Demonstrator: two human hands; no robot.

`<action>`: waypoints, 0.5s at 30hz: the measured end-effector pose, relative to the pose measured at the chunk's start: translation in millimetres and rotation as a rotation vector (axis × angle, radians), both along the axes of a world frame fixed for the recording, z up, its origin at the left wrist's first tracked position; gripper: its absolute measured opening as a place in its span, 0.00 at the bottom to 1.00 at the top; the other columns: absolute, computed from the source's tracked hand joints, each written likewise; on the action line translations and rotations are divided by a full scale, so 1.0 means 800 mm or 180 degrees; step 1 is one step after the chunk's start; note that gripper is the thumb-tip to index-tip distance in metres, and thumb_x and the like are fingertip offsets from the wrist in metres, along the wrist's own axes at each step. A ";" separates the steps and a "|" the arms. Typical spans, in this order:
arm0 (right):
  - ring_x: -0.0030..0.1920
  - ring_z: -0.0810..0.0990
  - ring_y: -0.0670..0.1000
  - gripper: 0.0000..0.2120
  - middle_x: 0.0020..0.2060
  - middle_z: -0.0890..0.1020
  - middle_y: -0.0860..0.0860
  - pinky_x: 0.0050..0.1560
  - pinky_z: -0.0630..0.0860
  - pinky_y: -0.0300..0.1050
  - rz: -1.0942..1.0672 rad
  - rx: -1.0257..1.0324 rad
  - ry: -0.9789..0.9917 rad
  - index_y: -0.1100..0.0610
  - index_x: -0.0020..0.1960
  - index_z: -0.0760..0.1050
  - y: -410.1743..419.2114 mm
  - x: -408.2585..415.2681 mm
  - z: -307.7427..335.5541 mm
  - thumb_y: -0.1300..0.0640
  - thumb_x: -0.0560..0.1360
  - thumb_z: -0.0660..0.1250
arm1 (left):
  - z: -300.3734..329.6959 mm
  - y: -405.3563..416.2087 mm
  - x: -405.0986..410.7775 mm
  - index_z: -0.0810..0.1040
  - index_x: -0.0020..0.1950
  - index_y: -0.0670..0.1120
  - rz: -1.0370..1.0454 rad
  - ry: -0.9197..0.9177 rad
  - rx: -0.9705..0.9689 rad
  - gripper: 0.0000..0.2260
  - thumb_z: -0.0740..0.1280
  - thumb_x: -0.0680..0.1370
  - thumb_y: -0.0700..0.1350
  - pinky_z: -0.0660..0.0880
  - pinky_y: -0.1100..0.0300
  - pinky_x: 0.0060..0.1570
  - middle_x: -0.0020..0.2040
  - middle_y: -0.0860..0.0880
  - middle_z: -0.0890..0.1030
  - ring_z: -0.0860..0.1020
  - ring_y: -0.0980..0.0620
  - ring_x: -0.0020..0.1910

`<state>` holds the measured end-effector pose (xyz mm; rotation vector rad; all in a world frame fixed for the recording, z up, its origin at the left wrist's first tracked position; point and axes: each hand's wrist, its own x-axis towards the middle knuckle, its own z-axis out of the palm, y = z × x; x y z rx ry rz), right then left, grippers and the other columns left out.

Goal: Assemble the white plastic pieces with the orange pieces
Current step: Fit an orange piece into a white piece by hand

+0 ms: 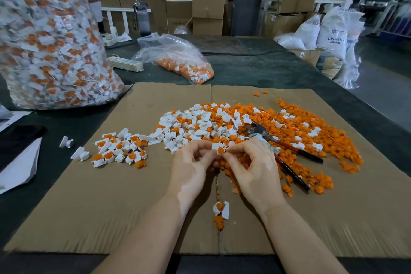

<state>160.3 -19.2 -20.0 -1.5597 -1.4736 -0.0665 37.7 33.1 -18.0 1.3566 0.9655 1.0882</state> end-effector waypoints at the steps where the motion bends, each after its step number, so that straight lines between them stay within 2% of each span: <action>1: 0.42 0.75 0.48 0.04 0.37 0.76 0.45 0.47 0.74 0.55 0.0022 0.0015 -0.0018 0.56 0.44 0.79 0.000 0.000 0.000 0.58 0.70 0.73 | 0.000 0.000 -0.001 0.78 0.51 0.45 -0.0034 -0.0033 -0.0004 0.06 0.66 0.76 0.36 0.77 0.67 0.36 0.37 0.43 0.81 0.80 0.56 0.33; 6: 0.46 0.74 0.49 0.13 0.42 0.77 0.48 0.50 0.73 0.55 0.0241 -0.0023 -0.0126 0.53 0.56 0.80 -0.001 0.001 0.000 0.59 0.71 0.72 | -0.003 0.001 -0.002 0.79 0.54 0.48 -0.0222 0.0044 0.0179 0.10 0.66 0.77 0.36 0.79 0.61 0.42 0.31 0.49 0.76 0.79 0.54 0.35; 11: 0.47 0.75 0.49 0.11 0.42 0.78 0.48 0.49 0.73 0.54 0.0188 -0.0011 -0.0166 0.54 0.53 0.81 0.001 -0.001 0.002 0.59 0.72 0.71 | -0.004 0.001 -0.003 0.79 0.51 0.52 -0.0220 0.0235 0.0325 0.09 0.67 0.77 0.38 0.77 0.67 0.39 0.30 0.52 0.77 0.79 0.56 0.35; 15: 0.47 0.75 0.49 0.09 0.42 0.78 0.48 0.49 0.73 0.56 0.0174 -0.0008 -0.0125 0.55 0.52 0.82 0.000 -0.002 0.003 0.60 0.71 0.71 | -0.004 0.001 -0.002 0.79 0.49 0.53 -0.0210 0.0220 0.0294 0.10 0.67 0.76 0.38 0.77 0.67 0.39 0.31 0.51 0.77 0.79 0.56 0.35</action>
